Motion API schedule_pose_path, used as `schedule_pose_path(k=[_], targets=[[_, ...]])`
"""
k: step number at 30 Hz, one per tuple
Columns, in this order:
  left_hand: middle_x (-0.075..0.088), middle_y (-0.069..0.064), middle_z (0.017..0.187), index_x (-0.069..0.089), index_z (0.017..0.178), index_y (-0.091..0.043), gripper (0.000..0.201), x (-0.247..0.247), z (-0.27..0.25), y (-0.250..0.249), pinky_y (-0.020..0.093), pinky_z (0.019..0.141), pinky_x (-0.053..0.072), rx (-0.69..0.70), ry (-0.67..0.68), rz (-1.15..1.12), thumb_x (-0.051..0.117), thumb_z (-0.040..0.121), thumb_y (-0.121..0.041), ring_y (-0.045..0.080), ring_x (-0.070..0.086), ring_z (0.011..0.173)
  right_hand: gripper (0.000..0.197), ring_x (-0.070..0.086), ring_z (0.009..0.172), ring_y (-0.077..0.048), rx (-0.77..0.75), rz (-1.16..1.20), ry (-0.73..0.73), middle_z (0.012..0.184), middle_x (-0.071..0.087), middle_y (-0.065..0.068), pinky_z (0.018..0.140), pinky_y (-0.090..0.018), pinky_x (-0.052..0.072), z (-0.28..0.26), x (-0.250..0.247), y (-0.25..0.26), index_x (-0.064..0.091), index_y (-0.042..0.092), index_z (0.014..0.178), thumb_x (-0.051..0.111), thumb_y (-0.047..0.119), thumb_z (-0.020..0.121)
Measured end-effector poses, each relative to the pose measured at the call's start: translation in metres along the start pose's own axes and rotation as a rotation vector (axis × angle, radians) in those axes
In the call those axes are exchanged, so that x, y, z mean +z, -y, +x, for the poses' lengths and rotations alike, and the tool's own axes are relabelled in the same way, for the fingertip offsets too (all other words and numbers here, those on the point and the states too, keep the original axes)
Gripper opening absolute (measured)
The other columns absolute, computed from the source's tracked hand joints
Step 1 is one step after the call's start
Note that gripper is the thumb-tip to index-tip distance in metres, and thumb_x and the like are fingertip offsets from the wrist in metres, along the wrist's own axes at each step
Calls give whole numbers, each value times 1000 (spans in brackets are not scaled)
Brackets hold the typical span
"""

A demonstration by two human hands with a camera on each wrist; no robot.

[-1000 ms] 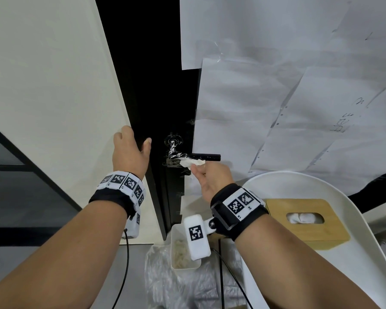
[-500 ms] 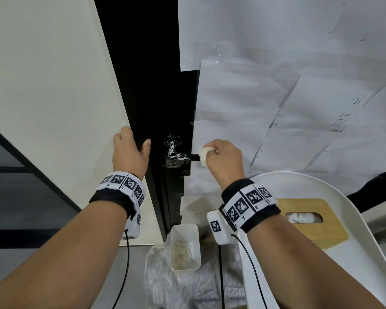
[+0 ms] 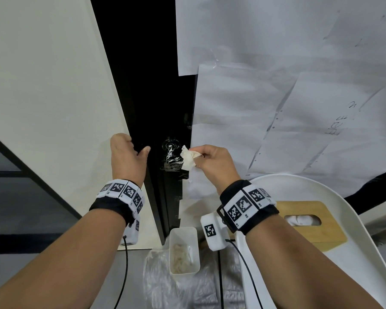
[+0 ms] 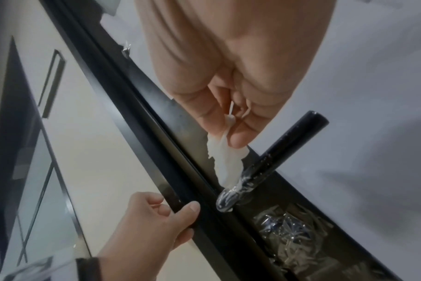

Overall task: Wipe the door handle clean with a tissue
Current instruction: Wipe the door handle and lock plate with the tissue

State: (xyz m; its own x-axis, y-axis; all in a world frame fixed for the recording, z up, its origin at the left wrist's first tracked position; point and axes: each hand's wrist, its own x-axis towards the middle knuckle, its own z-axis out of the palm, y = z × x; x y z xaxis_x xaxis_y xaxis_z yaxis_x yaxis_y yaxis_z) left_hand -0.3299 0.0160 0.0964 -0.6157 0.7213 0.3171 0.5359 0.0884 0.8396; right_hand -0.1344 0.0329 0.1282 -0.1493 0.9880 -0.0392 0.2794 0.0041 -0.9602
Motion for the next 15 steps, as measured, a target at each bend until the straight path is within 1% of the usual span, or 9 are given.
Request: schedule_pose_path(k=[1, 2, 3, 5, 6, 8, 10, 12, 15], targets=[[45, 1, 94, 42, 106, -12, 39, 0, 0, -2, 12, 59, 35, 2, 0, -18, 73, 82, -13, 6, 45, 64, 32, 61, 74, -9, 13, 28, 10, 81, 69, 3, 78, -27, 53, 1, 0, 0, 73, 18, 94, 53, -1, 78], [45, 1, 97, 44, 110, -11, 39, 0, -1, -3, 13, 62, 37, 20, 2, -8, 72, 83, -13, 8, 46, 66, 32, 61, 74, -10, 22, 58, 24, 83, 70, 2, 80, -29, 52, 2, -1, 0, 73, 17, 95, 53, -2, 78], [44, 2, 100, 46, 112, -10, 37, 0, -1, -4, 17, 65, 40, 52, 7, 21, 71, 84, -12, 12, 48, 68, 32, 61, 74, -9, 25, 87, 43, 85, 70, 0, 80, -28, 52, 2, -1, 0, 73, 16, 96, 53, -3, 79], [45, 5, 103, 52, 107, -9, 26, -2, -1, -1, 24, 71, 44, 149, 20, 75, 68, 86, -12, 16, 49, 74, 30, 62, 75, -7, 22, 141, 76, 89, 71, -1, 74, -21, 52, 3, -3, 1, 72, 12, 98, 52, -5, 82], [46, 4, 101, 55, 102, -9, 19, -2, -1, 2, 27, 72, 46, 212, 21, 89, 66, 87, -11, 17, 49, 76, 29, 63, 76, -6, 16, 164, 87, 89, 71, -2, 71, -19, 51, 3, -4, 1, 71, 11, 98, 52, -5, 84], [47, 2, 93, 62, 94, -10, 7, -4, 0, 6, 31, 70, 48, 334, 22, 100, 64, 88, -9, 17, 49, 75, 25, 64, 77, -6, 7, 196, 101, 90, 70, -3, 69, -18, 52, 3, -4, 1, 70, 9, 99, 51, -3, 88], [51, 0, 89, 68, 100, -14, 13, -5, 3, 5, 30, 70, 49, 396, 35, 112, 63, 89, -12, 15, 51, 75, 22, 65, 79, -8, 10, 210, 106, 90, 70, -4, 70, -20, 53, 5, -4, -1, 69, 8, 98, 51, -1, 91], [54, -3, 87, 70, 111, -17, 22, -7, 4, 0, 26, 73, 49, 382, 56, 130, 63, 90, -20, 13, 55, 74, 21, 65, 81, -11, 17, 210, 113, 92, 71, -6, 71, -22, 52, 6, -4, -2, 69, 8, 99, 51, 0, 91], [59, -7, 88, 71, 112, -21, 24, -12, 3, -7, 27, 77, 51, 395, 129, 121, 63, 90, -27, 12, 58, 77, 21, 64, 82, -11, 21, 207, 109, 92, 71, -5, 69, -21, 51, 7, -3, -3, 69, 11, 98, 51, 1, 92]])
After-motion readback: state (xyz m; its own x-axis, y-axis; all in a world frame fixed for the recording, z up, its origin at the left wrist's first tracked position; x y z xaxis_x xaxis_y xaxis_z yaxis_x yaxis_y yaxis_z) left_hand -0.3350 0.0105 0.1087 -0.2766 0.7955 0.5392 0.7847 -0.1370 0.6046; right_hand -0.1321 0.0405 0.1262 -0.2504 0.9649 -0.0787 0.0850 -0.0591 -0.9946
